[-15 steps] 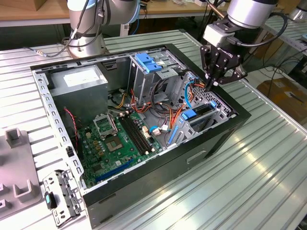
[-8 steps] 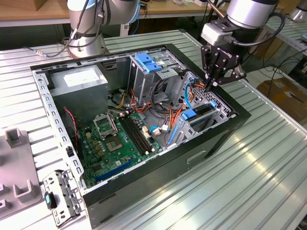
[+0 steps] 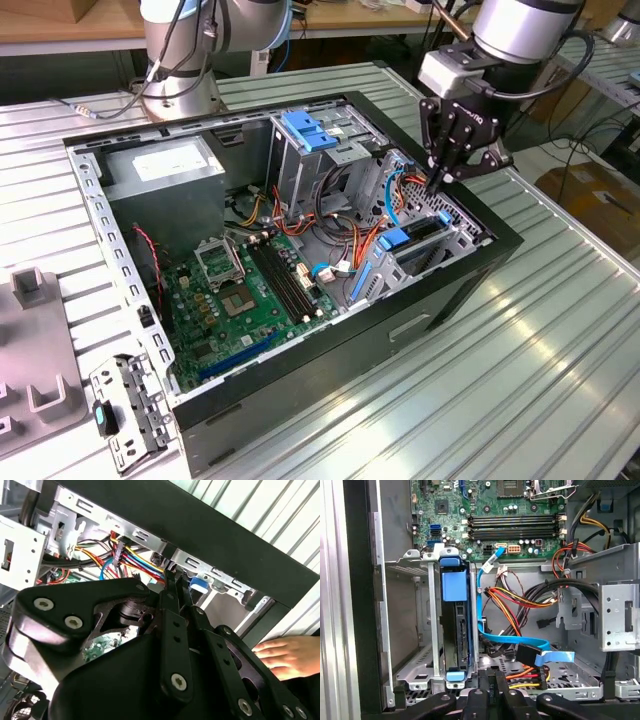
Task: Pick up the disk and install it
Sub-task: 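Insert the first disk wire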
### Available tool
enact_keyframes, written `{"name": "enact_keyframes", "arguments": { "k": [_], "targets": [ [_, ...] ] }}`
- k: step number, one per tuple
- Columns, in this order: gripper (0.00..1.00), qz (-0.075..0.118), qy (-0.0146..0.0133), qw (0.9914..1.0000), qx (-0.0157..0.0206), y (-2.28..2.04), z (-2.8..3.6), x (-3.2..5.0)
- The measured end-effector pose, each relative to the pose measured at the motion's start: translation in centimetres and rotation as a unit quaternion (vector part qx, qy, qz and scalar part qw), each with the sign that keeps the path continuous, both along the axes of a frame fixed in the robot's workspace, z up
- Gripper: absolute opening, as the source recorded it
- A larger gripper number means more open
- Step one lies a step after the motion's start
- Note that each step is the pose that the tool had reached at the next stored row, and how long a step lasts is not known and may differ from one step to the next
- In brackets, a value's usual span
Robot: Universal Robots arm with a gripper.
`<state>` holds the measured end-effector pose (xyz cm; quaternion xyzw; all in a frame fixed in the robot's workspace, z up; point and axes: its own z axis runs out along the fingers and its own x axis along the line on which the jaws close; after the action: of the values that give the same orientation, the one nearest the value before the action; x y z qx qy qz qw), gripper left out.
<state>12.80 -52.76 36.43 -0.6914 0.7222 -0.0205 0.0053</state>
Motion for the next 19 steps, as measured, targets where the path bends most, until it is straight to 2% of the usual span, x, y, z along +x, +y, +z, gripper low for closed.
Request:
{"name": "enact_keyframes", "arguments": {
  "k": [4, 6, 8, 11, 15, 19],
  "targets": [
    [0.17, -0.016, 0.0000, 0.99987, 0.0000, 0.00, -0.12, -0.21],
    [0.17, -0.016, 0.0000, 0.99987, 0.0000, -0.13, -0.15, -0.76],
    [0.17, -0.009, 0.0000, 0.99996, 0.0000, -0.23, -0.17, -0.95],
    [0.17, 0.013, 0.0000, 0.99991, 0.0000, -0.36, -0.23, -1.02],
    [0.17, 0.021, -0.0002, 0.99978, 0.0004, -0.98, -0.25, -1.23],
    [0.17, 0.023, -0.0003, 0.99973, 0.0011, -1.07, -0.27, -1.36]
  ]
}}
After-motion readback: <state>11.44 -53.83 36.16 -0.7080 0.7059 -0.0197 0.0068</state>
